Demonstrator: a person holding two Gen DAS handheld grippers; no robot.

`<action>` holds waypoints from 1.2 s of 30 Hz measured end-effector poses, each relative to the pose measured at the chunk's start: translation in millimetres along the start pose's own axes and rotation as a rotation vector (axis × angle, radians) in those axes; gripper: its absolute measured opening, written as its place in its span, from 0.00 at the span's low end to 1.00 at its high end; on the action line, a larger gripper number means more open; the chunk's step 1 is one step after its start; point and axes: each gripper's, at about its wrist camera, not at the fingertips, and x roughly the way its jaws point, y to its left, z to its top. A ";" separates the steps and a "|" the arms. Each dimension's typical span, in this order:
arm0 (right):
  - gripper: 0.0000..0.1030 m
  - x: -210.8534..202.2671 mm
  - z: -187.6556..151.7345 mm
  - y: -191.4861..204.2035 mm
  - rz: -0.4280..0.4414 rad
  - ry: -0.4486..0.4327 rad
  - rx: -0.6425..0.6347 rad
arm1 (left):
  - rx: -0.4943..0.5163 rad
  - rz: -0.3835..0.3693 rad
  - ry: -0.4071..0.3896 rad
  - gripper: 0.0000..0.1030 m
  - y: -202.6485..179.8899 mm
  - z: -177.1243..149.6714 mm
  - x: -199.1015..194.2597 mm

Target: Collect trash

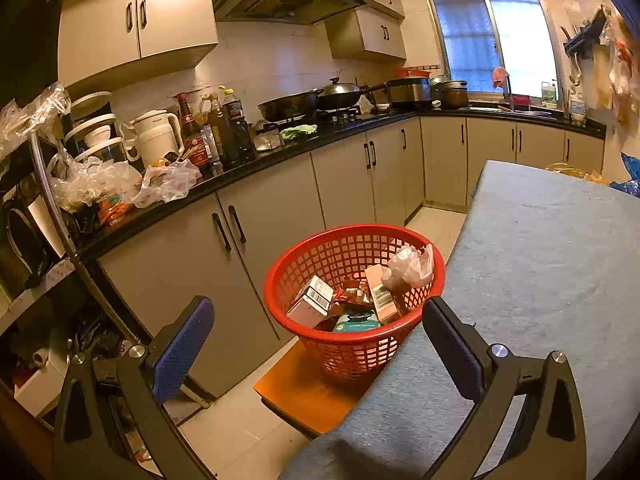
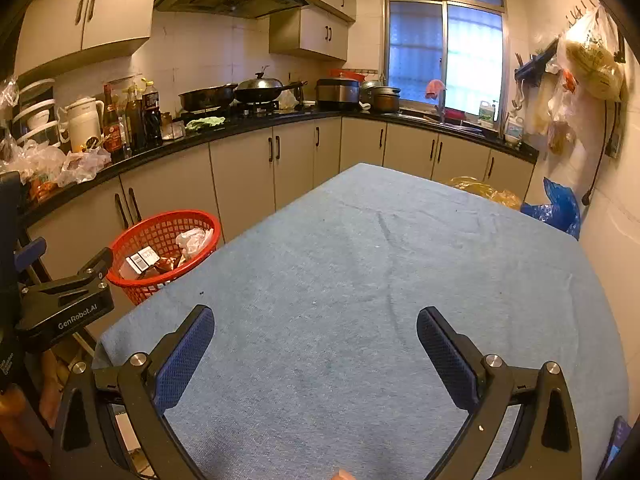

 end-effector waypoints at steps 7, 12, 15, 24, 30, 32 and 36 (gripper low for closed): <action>1.00 4.1 -1.6 3.2 0.000 0.012 -0.006 | -0.004 0.002 0.007 1.00 3.9 -0.5 5.5; 1.00 6.2 -1.6 3.7 -0.001 0.019 -0.010 | -0.001 -0.001 0.011 1.00 5.2 -1.2 7.6; 1.00 7.0 -1.9 3.7 -0.001 0.022 -0.011 | -0.002 0.000 0.011 1.00 4.9 -1.4 7.7; 1.00 11.0 -2.0 2.5 -0.001 0.033 -0.008 | -0.003 0.001 0.016 1.00 5.4 -4.1 10.3; 1.00 11.6 -2.5 2.1 -0.002 0.034 -0.008 | 0.000 -0.005 0.018 1.00 5.0 -5.0 11.4; 1.00 12.0 -2.5 2.1 -0.001 0.036 -0.006 | 0.002 -0.006 0.020 1.00 4.8 -5.1 11.9; 1.00 14.0 -3.4 -2.2 -0.002 0.039 0.003 | 0.018 -0.012 0.020 1.00 -0.9 -3.6 11.5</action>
